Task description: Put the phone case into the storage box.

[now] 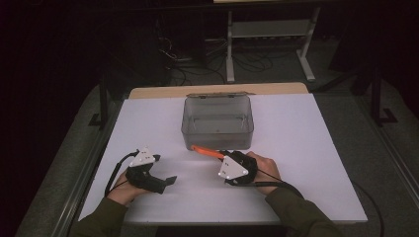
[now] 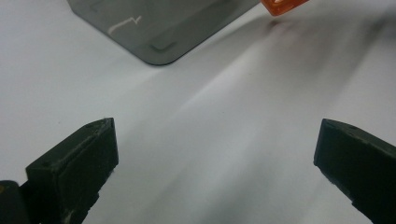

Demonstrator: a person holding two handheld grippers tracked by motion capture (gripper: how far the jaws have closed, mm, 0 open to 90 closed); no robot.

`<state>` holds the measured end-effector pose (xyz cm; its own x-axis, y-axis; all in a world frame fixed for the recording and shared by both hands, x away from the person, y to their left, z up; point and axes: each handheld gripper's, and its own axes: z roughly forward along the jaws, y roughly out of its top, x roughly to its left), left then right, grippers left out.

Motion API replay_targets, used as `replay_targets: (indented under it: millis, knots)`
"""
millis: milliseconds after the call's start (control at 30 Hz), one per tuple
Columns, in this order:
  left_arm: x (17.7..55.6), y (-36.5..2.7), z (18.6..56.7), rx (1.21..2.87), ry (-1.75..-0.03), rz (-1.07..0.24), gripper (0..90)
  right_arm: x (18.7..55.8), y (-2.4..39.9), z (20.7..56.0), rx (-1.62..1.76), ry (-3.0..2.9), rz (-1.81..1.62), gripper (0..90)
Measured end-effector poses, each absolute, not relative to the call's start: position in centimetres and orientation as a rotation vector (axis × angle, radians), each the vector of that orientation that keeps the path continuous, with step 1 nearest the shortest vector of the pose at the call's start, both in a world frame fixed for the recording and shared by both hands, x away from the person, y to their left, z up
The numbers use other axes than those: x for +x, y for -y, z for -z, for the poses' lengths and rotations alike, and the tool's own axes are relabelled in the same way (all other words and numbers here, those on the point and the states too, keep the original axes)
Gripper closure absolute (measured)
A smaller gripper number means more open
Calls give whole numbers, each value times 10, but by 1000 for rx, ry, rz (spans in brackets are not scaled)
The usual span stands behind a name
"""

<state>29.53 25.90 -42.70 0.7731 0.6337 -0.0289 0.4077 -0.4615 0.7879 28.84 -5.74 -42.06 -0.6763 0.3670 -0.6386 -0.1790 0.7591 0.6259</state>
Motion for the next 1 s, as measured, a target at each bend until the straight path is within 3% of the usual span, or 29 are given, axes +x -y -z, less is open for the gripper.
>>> replay_targets:
  millis: [1000]
  knots:
    - [295,-259,427,2119,-772,-332,0,306,74,412,366,-2278,-1096,797]
